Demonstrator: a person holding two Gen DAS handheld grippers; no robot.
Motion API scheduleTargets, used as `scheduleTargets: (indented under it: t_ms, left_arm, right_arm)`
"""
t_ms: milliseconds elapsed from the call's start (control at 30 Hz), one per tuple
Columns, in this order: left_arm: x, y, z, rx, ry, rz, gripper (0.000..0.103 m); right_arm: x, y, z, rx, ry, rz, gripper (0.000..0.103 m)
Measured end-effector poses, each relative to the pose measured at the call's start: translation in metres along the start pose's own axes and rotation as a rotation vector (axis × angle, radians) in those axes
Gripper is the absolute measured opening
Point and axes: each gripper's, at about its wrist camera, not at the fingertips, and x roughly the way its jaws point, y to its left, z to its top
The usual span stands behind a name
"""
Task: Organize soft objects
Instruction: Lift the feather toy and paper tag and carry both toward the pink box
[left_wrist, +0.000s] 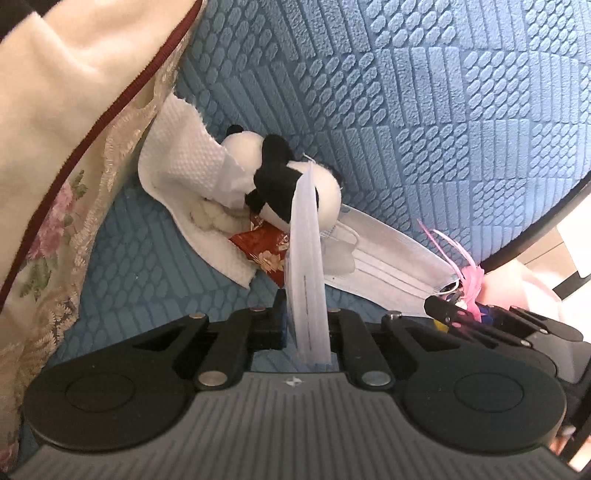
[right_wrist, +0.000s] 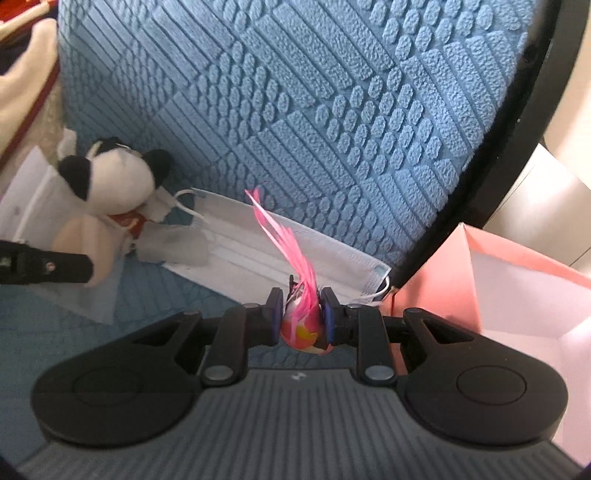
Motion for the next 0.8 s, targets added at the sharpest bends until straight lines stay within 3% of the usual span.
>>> scheduleTargets:
  t_ms: [300, 800]
  left_arm:
    - [-0.02, -0.003, -0.002, 0.04, -0.03, 0.002, 0.009]
    - [-0.056, -0.008, -0.037, 0.092, -0.057, -0.014, 0.009]
  right_arm:
    - [-0.027, 0.004, -0.013, 0.035, -0.012, 0.05, 0.025]
    - [-0.057, 0.004, -0.04, 0.137, 0.002, 0.099, 0.025]
